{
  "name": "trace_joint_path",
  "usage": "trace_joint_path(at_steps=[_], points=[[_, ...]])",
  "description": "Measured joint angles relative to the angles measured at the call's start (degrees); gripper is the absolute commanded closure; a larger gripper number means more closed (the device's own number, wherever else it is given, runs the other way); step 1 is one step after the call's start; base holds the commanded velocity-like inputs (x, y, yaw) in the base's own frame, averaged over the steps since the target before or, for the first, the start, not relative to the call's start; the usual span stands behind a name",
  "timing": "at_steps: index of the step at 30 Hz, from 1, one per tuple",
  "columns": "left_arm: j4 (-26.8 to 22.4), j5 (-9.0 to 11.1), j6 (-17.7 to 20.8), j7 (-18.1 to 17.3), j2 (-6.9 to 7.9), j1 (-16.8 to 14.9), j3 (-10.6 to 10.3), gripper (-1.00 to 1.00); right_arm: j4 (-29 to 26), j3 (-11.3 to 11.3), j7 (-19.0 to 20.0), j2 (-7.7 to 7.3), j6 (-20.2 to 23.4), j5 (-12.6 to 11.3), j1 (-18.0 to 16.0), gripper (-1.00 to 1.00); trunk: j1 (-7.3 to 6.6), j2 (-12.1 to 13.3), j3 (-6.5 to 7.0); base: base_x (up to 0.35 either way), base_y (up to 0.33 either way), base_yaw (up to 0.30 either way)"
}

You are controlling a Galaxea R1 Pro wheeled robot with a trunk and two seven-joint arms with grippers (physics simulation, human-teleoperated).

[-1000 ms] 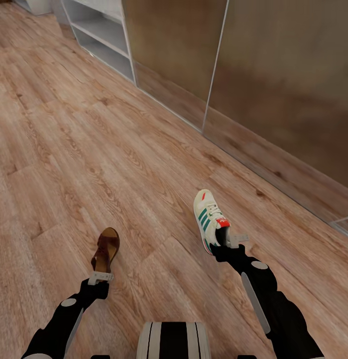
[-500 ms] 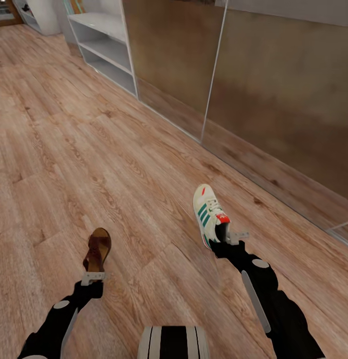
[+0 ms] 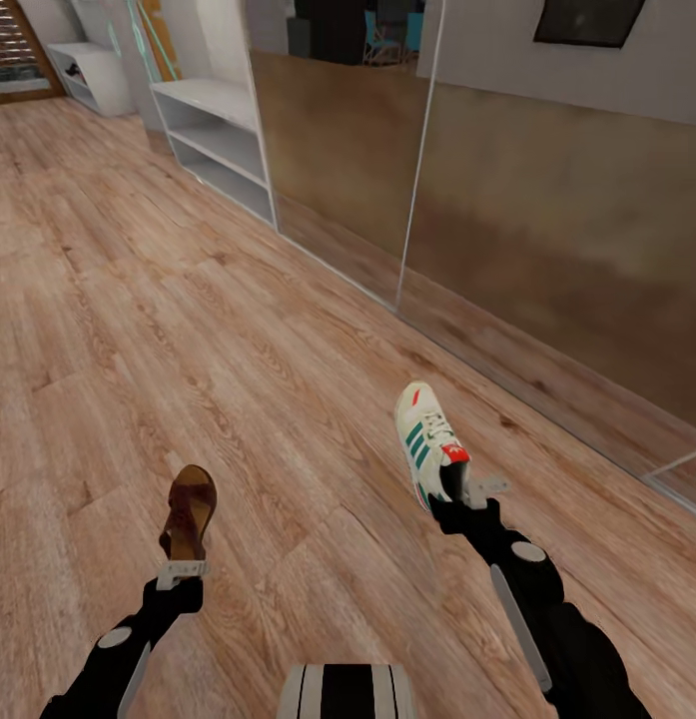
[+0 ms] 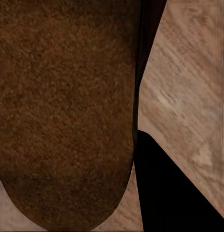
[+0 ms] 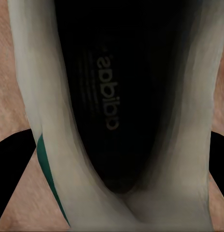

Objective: Pick up the two gym shoes and the two sandals from the corridor floor and place them onto the hallstand (shoe rack) in the corridor, making sure they are on the rack and not on the floor. Arrange them so the two gym shoes are next to each other and the two sandals are next to each other.

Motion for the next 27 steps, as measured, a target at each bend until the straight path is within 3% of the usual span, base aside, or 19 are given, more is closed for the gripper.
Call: trace_joint_path(at_steps=[9,14,19,21,25,27], points=[[9.4,-0.15,-8.98,0.1,-0.16,0.95,-0.01,1.0,10.88,-0.07,-3.42,-0.6,-20.32,0.44,8.06,1.0,-0.23,0.12,2.78,0.0,0.0,-0.072],[13.25,0.7,-13.69,0.24,-0.09,2.36,0.18,1.0,18.28,-0.2,-6.63,-0.6,-30.48,0.4,10.84,1.0,-0.36,0.19,4.32,0.0,0.0,-0.072],[13.83,2.73,-18.35,0.4,-0.12,5.47,0.23,1.0,29.71,-0.25,-7.95,-0.58,-42.22,0.39,11.72,1.0,-0.49,0.25,5.88,0.0,0.0,-0.072],[13.77,3.82,-21.62,0.42,-0.13,7.44,0.25,1.0,36.75,-0.24,-8.1,-0.44,-49.59,0.31,11.87,1.0,-0.54,0.28,6.49,0.0,0.0,-0.072],[13.73,4.9,-24.91,0.41,-0.19,9.56,0.24,1.0,43.0,-0.24,-8.11,-0.42,-58.78,0.44,11.94,1.0,-0.64,0.33,7.74,0.0,0.0,-0.069],[13.77,5.25,-25.68,0.41,-0.18,10.35,0.24,1.0,45.13,-0.23,-8.15,-0.47,-61.26,0.43,11.95,1.0,-0.69,0.36,8.36,0.0,0.0,-0.063]])
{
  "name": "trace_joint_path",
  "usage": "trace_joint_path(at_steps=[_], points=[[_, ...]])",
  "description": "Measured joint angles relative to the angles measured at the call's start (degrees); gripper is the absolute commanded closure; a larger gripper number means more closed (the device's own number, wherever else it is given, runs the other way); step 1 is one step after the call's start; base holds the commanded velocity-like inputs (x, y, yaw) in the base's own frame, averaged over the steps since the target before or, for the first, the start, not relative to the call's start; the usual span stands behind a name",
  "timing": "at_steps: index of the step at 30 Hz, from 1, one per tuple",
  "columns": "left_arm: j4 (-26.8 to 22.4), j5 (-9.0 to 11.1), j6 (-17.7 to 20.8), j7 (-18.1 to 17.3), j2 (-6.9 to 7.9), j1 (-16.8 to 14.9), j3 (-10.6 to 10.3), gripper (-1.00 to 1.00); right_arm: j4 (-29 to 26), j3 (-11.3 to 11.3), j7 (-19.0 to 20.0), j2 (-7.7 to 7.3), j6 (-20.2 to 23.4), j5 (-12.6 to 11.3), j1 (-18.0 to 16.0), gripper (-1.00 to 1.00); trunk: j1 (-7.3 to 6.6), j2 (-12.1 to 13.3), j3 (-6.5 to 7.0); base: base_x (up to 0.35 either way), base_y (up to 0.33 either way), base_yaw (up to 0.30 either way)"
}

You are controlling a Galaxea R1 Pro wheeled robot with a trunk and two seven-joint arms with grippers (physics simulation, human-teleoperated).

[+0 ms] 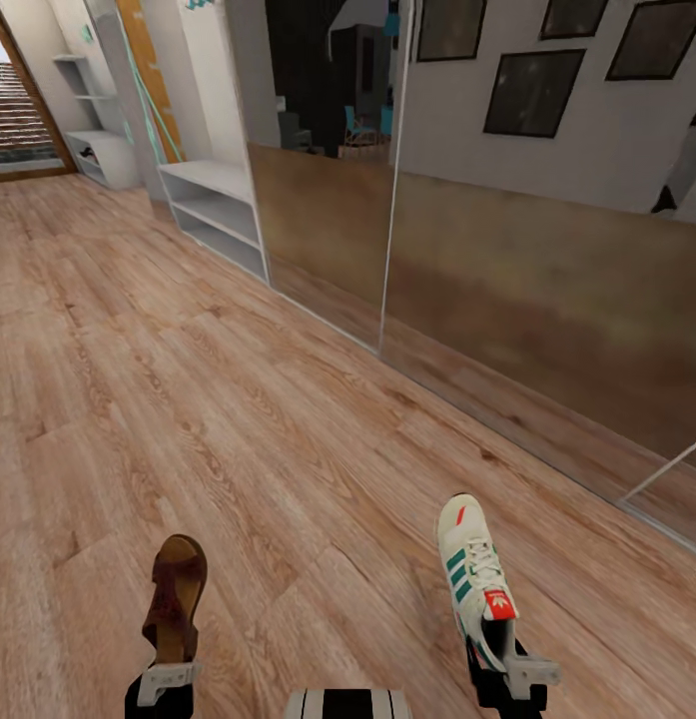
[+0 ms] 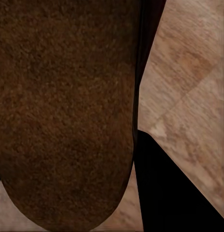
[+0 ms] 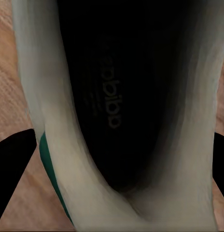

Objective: Pick up the two gym shoes and the two sandals from the corridor floor and place them onto the hallstand (shoe rack) in the corridor, making sure they are on the rack and not on the floor. Arrange them so the two gym shoes are next to each other and the two sandals are next to each other.

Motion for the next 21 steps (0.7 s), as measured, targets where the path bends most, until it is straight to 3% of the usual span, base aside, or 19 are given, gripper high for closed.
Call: trace_joint_path(at_steps=[6,21], points=[[0.73,0.92,-0.87,-0.02,0.05,1.18,0.19,1.0,8.26,0.02,-0.06,-0.14,-2.65,0.02,0.01,1.0,-0.15,0.08,1.86,0.0,0.0,-0.052],[0.91,1.11,-0.96,1.41,-0.03,1.26,0.33,1.0,9.95,-0.14,-0.15,-0.02,-2.8,-0.02,0.0,1.0,-0.54,0.28,6.38,0.0,0.0,-0.011]])
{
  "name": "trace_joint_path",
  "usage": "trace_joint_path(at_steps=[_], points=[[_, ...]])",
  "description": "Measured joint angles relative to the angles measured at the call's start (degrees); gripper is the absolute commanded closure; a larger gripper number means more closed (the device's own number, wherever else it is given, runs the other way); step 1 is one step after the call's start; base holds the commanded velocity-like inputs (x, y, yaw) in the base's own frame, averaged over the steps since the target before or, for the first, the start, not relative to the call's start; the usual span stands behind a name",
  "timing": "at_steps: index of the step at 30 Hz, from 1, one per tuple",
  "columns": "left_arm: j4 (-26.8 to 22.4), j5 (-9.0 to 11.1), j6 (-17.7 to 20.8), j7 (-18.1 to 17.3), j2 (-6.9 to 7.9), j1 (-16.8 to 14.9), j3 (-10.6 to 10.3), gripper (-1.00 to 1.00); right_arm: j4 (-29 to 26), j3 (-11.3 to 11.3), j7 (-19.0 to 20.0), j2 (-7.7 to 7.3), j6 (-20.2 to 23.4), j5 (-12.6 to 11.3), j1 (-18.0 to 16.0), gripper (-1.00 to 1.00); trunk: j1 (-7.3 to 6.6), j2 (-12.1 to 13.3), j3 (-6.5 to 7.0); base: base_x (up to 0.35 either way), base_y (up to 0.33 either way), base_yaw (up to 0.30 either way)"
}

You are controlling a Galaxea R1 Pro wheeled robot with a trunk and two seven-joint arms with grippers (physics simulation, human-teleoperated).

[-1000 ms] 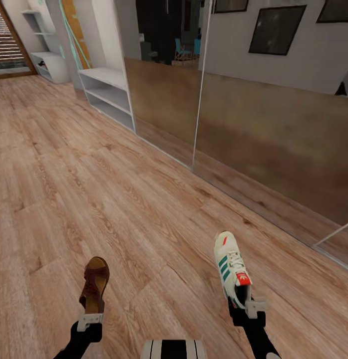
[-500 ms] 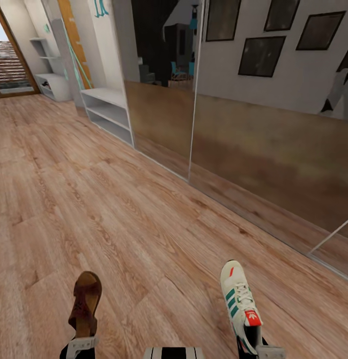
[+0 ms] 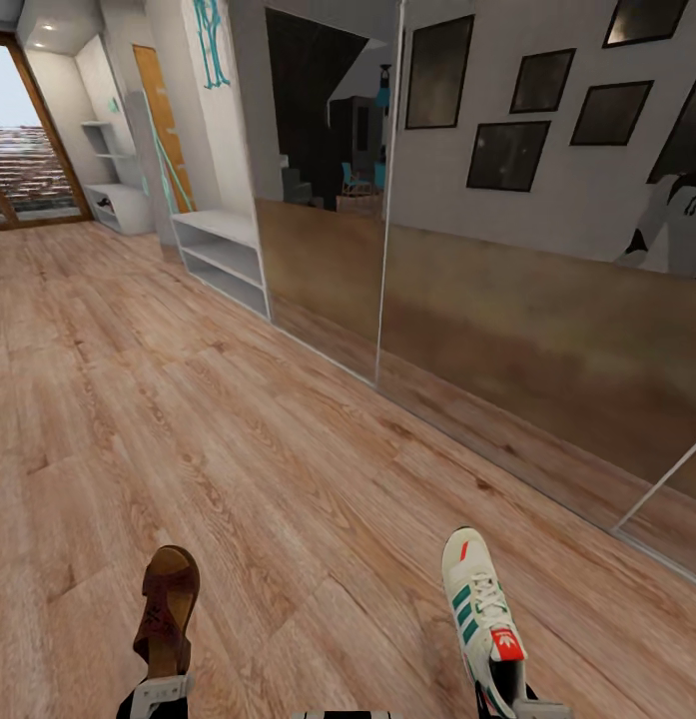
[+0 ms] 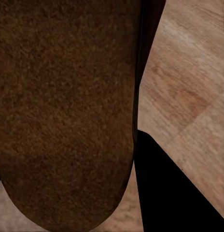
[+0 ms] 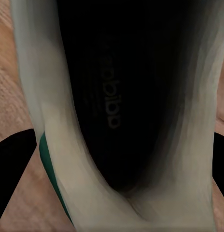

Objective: Pick up the two gym shoes and the two sandals from the corridor floor and place them onto the hallstand (shoe rack) in the corridor, making sure they are on the rack and not on the floor. Arrange them so the two gym shoes are next to each other and the two sandals are next to each other.

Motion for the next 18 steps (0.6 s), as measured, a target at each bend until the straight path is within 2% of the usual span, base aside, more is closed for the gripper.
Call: trace_joint_path(at_steps=[5,13,18], points=[[0.06,-0.03,0.03,-0.02,-0.06,0.0,-0.07,1.0,0.05,-0.08,-0.01,0.0,0.04,0.0,0.0,1.0,-0.13,0.07,1.15,0.0,0.0,0.0],[0.24,-0.02,0.04,-0.03,-0.04,0.0,-0.06,1.0,-0.05,-0.13,0.01,-0.09,0.06,-0.06,0.0,1.0,-1.88,3.27,2.59,0.0,0.0,0.001],[0.77,0.0,-0.01,-0.03,0.0,0.01,-0.04,1.0,-0.09,-0.23,-0.22,-0.02,0.0,-0.14,-0.01,1.0,-2.98,5.27,3.49,0.0,0.0,0.159]])
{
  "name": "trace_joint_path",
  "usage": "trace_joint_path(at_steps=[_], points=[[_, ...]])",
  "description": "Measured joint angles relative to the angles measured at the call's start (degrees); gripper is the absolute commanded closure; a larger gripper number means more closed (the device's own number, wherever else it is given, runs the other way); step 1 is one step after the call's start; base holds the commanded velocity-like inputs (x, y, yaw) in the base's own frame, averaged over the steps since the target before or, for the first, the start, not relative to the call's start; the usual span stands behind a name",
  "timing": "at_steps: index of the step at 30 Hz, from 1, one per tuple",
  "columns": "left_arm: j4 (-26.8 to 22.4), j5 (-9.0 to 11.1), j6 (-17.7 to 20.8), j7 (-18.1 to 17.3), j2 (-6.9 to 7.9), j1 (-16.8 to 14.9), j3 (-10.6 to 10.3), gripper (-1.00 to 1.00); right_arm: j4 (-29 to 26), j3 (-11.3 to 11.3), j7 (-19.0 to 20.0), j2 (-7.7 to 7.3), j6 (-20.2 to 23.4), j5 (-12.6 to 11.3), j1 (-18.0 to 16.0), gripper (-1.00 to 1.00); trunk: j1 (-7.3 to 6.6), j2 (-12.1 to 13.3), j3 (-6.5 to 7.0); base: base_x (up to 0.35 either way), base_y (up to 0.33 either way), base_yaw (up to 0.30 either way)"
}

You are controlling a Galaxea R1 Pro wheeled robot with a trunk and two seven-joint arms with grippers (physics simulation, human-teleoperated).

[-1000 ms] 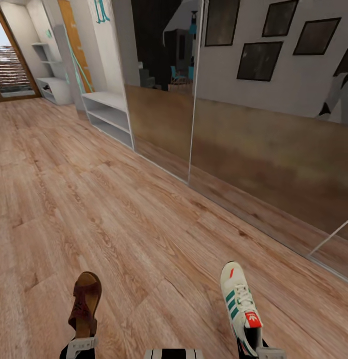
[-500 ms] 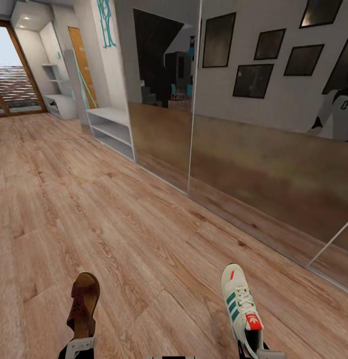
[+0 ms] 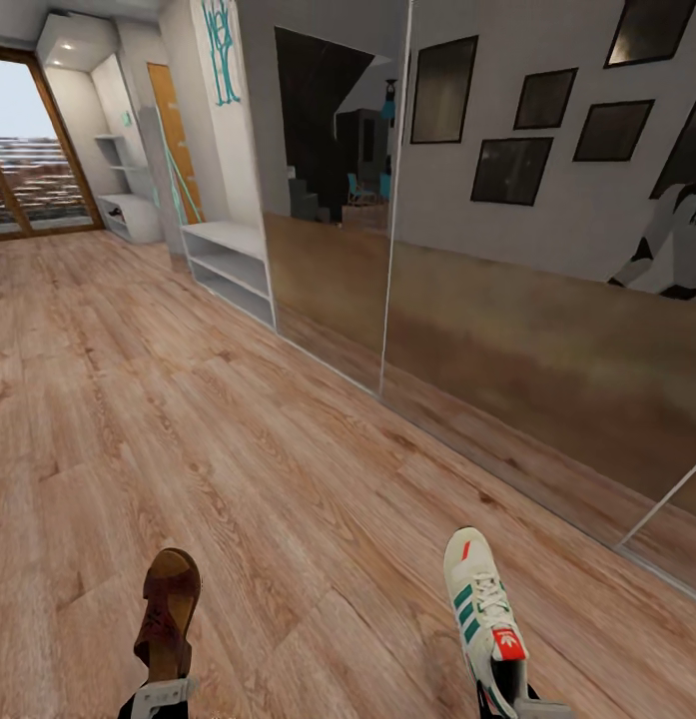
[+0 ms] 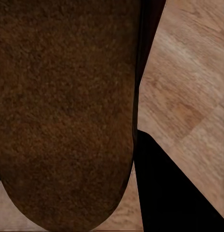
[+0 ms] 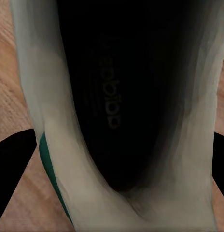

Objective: Pick up the two gym shoes and the two sandals from the corridor floor and place them onto the hallstand (shoe rack) in the corridor, making sure they are on the rack and not on the floor. Arrange them so the two gym shoes are next to each other and the two sandals are next to each other.

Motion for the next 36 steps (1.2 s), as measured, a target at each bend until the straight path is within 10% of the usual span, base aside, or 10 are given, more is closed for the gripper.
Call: trace_joint_path(at_steps=[17,36], points=[[0.07,-0.05,-0.02,0.01,-0.08,0.01,-0.05,1.0,0.16,0.41,-4.98,0.51,0.0,0.07,0.0,1.0,-0.24,0.42,-0.15,0.021,0.0,0.272],[0.21,0.16,0.05,0.08,-0.15,0.0,-0.03,1.0,0.2,0.67,-4.86,0.52,0.06,0.27,0.02,1.0,-0.26,0.41,-0.57,0.323,0.0,0.187]])
